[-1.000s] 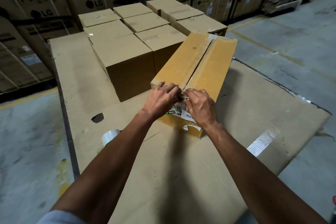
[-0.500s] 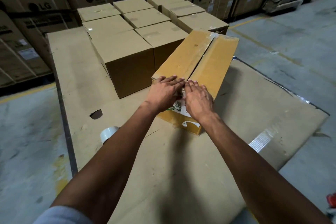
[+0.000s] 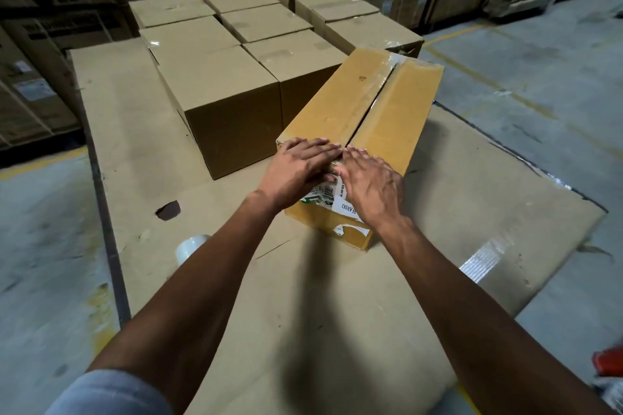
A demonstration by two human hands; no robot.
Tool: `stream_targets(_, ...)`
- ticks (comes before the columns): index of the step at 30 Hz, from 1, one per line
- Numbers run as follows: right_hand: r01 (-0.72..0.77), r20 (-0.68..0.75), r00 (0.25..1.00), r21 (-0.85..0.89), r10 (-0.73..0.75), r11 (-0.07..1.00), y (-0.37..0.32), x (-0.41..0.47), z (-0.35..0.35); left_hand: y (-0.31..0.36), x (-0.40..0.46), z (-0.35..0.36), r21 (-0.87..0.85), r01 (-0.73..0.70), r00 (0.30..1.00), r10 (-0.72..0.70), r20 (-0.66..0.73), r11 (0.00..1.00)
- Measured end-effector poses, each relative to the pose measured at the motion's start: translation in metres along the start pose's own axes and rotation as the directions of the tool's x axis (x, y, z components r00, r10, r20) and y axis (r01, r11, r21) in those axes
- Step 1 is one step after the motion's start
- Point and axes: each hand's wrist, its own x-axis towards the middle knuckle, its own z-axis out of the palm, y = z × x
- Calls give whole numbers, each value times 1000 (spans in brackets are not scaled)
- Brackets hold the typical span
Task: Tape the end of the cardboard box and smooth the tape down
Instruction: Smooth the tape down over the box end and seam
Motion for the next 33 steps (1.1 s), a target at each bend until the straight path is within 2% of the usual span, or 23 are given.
stream_targets(4,39,-19,999,-57,-40,998,3,-4,3,-2,-2,5,41,-27,999,28,-26,999)
stream_targets(7,73,-1,997,-108,-74,991,4,-6,2,-4,-7,6,97,-54,999,53,12,994)
stream_targets(15,-4,-1,1000,40,4,999,0,-5,-4,-1,-6,3,49,-33,999,33,0,998)
stream_targets(21,9,-32,999,-26,-10,1000,0,-5,-1,0,-6,12,70,-5,999,9,-46,998)
stream_targets(28,59,-9,998,-125,-61,990,1,-8,1,-4,-10,10,119,-55,998,52,31,991)
stream_targets(31,70,-12,997,-141,-73,987,2,-10,0,-6,-13,9,169,-54,997,43,68,984)
stream_targets(33,67,-26,997,-108,-70,992,2,-10,-2,-4,-13,6,144,-58,997,49,65,988)
